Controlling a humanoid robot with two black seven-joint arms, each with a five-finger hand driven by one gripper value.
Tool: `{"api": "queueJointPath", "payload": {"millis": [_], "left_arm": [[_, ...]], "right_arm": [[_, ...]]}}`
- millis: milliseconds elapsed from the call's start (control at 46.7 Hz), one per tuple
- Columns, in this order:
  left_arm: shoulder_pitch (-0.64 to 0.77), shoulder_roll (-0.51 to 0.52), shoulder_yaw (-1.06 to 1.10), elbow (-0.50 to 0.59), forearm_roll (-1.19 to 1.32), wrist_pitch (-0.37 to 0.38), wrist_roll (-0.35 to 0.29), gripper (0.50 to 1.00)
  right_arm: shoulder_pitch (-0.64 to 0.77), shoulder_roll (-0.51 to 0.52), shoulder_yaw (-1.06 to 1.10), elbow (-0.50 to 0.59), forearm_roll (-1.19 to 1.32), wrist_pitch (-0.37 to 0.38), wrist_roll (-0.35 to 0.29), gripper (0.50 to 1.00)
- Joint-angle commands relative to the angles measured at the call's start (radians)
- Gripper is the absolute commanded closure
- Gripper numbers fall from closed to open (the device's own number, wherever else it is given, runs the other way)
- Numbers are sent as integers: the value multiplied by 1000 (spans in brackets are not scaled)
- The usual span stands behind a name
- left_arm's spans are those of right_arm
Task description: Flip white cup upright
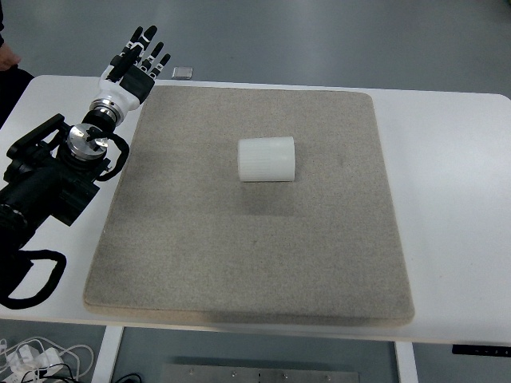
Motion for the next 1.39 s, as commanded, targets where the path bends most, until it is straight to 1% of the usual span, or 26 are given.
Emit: {"api": "queueJointPath", "payload": {"millis": [0,643,750,964,1029,1093,1221,1371], "left_arm": [[-1,0,-1,0,-1,0,0,506],[-7,11,8,11,18,-6,2,506],[-13,14,43,9,75,-8,12,506],[-19,15,62,-6,256,-37,17,506],[-27,26,63,-43,284,-41,15,506],[-31,72,66,-107,328,-40,17,506],[-31,147,69,-280,517,-26,17,506],[-53,207,72,-406,715,-25,20,506]], "right_arm": [[0,0,0,0,0,0,0,548],[0,0,0,0,0,0,0,548],[0,0,0,0,0,0,0,548],[0,0,0,0,0,0,0,548],[0,0,0,0,0,0,0,548],[0,0,0,0,0,0,0,548],[0,0,0,0,0,0,0,548],[0,0,0,0,0,0,0,548]]}}
